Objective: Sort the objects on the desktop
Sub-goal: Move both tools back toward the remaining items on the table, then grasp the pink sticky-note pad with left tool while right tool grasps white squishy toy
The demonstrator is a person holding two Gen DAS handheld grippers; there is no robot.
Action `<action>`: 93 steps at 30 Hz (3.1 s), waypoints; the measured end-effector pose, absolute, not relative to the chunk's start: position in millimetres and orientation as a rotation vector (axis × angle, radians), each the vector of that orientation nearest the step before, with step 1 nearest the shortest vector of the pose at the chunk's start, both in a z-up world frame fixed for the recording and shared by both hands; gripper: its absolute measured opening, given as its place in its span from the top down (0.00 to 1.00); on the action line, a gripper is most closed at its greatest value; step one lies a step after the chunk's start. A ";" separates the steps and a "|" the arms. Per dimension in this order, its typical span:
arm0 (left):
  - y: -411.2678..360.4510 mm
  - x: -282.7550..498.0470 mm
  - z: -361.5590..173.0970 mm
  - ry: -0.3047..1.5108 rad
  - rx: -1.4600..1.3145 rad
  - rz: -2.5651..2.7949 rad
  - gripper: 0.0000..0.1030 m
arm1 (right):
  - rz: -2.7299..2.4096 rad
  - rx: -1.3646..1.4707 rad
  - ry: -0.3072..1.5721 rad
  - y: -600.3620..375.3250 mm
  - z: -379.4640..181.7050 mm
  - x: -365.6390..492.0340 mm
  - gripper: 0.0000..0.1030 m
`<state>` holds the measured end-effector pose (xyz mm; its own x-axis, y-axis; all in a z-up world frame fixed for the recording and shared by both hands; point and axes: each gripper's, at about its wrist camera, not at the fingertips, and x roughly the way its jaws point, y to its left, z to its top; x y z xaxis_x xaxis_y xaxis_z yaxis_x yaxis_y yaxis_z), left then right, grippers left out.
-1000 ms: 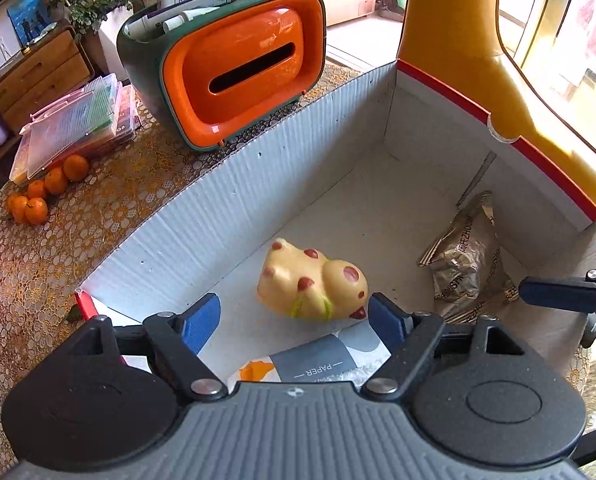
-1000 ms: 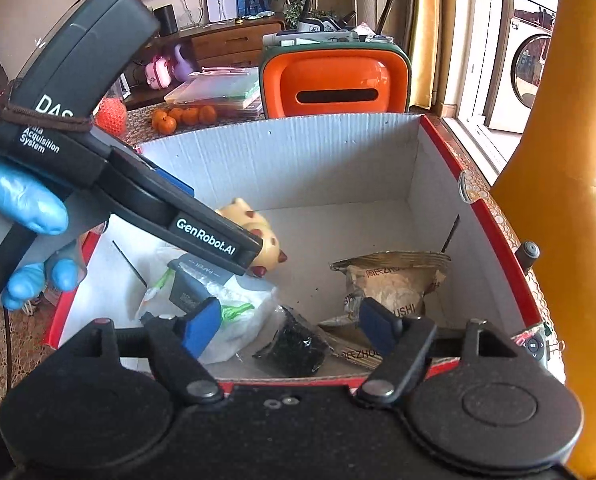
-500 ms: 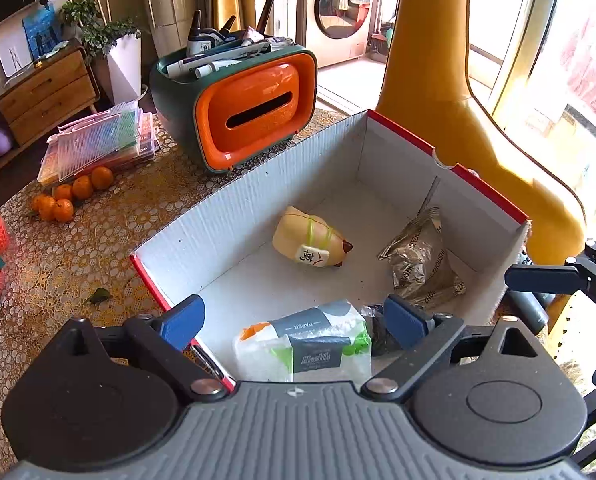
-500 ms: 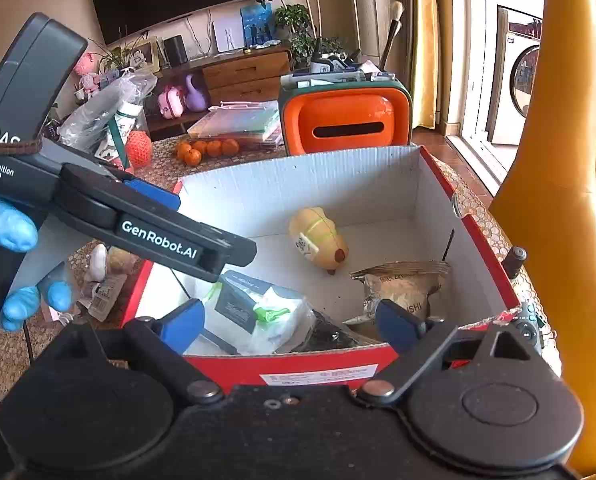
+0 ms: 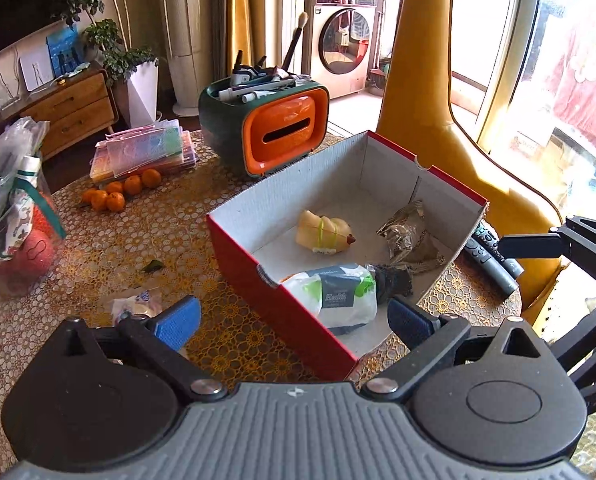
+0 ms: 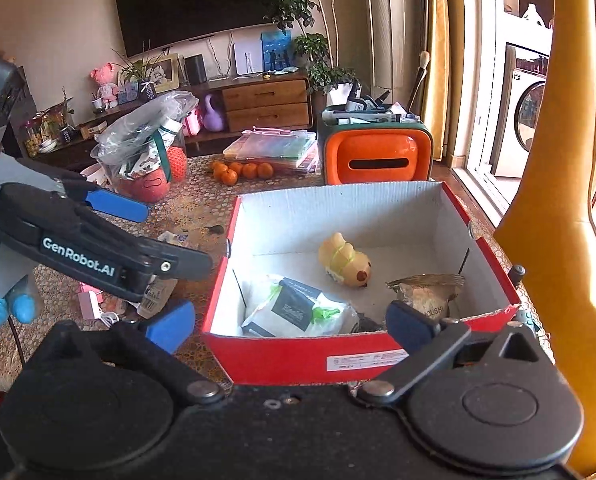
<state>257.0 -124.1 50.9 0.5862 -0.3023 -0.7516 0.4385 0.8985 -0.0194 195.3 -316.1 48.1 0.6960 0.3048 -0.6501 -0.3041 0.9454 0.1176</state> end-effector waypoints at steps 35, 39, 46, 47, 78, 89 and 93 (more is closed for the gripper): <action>59.3 168.4 0.1 0.812 0.060 -0.243 0.03 | 0.461 -0.025 0.781 -175.9 18.7 163.6 0.01; 64.9 173.4 -11.3 0.820 0.047 -0.221 0.03 | 0.471 -0.030 0.803 -167.4 8.7 167.3 0.01; 71.9 185.5 -34.0 0.837 0.014 -0.193 0.03 | 0.480 -0.034 0.824 -157.4 -4.6 182.0 0.02; 72.5 187.7 -36.8 0.837 0.012 -0.190 0.03 | 0.483 -0.033 0.825 -155.8 -5.9 185.2 0.02; 75.6 230.1 -100.4 0.824 -0.089 -0.074 0.05 | 0.468 -0.046 0.868 -81.7 -53.8 297.6 0.14; 75.1 231.1 -104.5 0.823 -0.088 -0.063 0.25 | 0.437 -0.031 0.909 -67.6 -69.3 310.3 0.31; 75.3 231.0 -106.5 0.830 -0.095 -0.057 0.34 | 0.420 -0.026 0.915 -67.6 -71.2 312.7 0.45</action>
